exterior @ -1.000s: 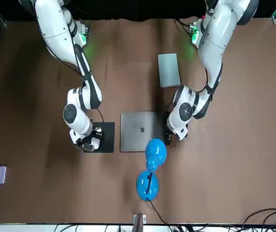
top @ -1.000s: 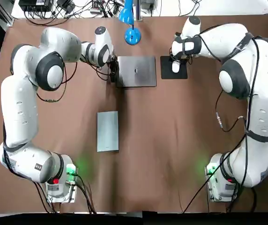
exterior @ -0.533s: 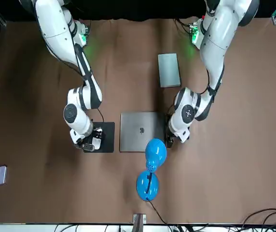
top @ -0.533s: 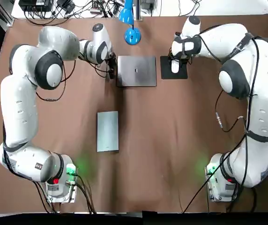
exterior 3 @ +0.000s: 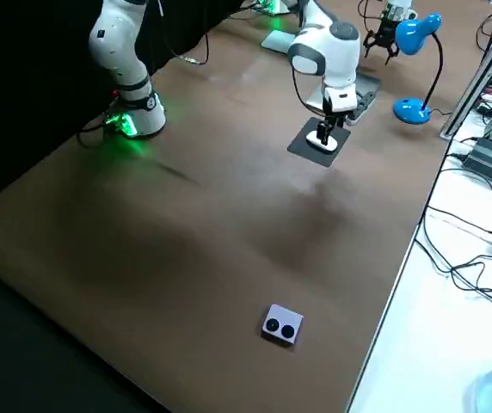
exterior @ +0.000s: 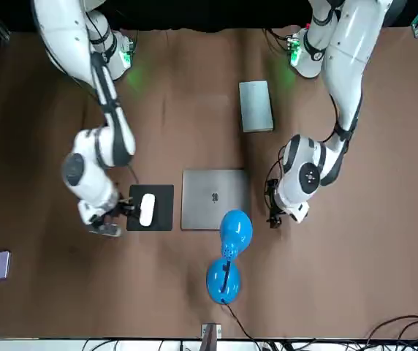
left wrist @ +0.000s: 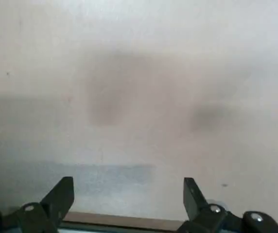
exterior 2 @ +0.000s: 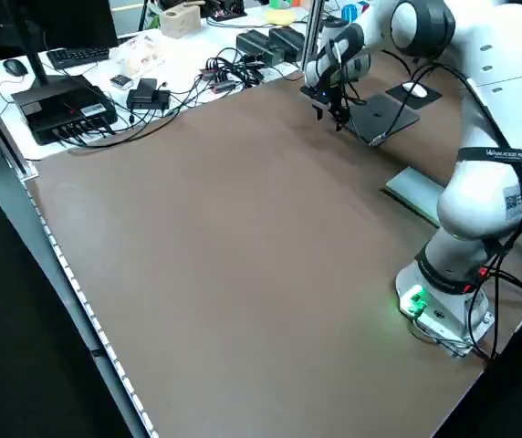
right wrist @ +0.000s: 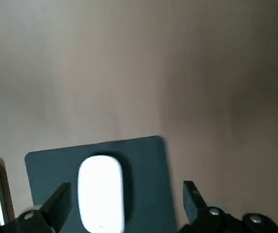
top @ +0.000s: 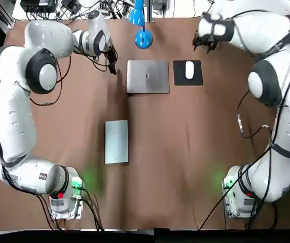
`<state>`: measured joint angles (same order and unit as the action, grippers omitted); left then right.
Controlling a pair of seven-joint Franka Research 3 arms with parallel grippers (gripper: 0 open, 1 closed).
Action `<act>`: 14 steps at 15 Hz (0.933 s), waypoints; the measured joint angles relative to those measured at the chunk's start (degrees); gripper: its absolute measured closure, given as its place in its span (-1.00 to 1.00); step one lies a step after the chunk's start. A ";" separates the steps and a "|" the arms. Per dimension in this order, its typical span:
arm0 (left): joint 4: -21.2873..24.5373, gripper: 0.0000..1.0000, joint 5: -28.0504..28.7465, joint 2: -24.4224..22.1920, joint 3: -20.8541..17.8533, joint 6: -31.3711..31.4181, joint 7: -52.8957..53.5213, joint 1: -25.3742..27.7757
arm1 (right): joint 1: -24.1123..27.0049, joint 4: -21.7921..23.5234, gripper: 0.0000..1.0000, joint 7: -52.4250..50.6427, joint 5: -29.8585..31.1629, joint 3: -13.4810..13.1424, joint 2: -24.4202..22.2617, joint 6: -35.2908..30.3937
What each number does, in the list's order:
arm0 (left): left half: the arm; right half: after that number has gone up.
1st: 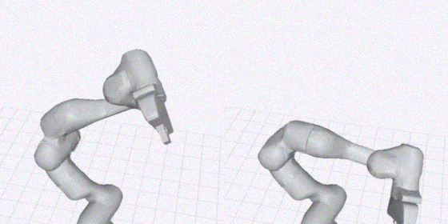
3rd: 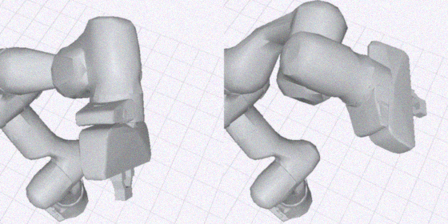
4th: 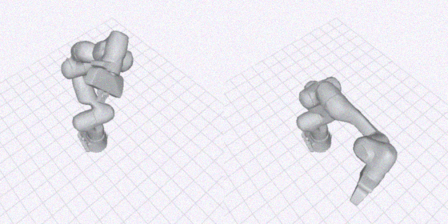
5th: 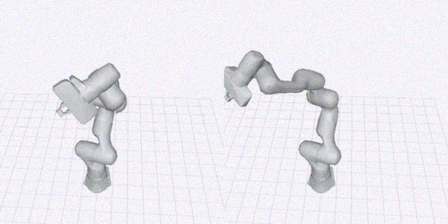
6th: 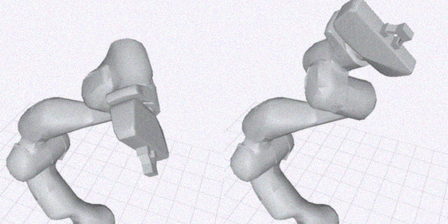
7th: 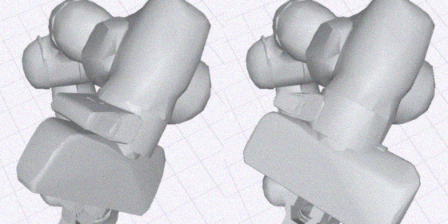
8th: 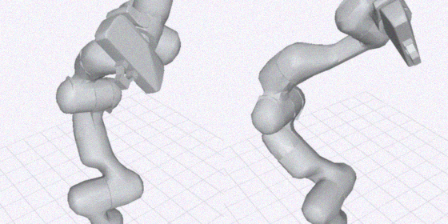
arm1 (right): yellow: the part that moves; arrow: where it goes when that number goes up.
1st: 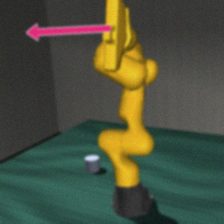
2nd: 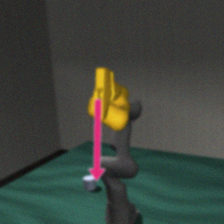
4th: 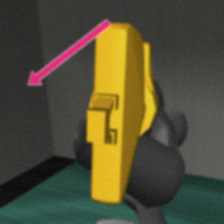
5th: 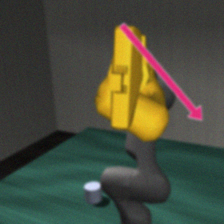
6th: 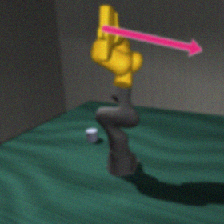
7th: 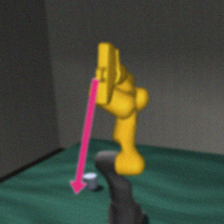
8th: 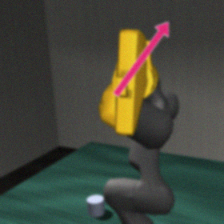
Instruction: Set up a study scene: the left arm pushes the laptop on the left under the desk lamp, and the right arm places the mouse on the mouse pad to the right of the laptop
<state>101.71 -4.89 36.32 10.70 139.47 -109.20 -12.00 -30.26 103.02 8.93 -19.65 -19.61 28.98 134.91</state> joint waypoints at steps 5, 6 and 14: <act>-0.41 -0.99 0.01 -4.95 -0.27 -4.01 6.64 5.77 | 0.97 -4.95 -1.00 -9.65 0.00 -10.64 -3.64 -12.28; -0.52 -0.99 0.02 -6.09 -0.29 -5.23 9.88 7.48 | 1.04 -7.04 -1.00 -10.84 0.00 -12.84 -3.67 -15.65; -2.53 -0.99 1.18 -10.80 -0.44 -15.99 37.88 18.75 | 1.06 -26.69 -1.00 -14.81 0.89 -23.50 -4.08 -42.58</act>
<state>99.19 -3.71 25.53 10.26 123.48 -71.32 6.75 -29.20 76.33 -5.88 -18.75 -43.10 24.90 92.32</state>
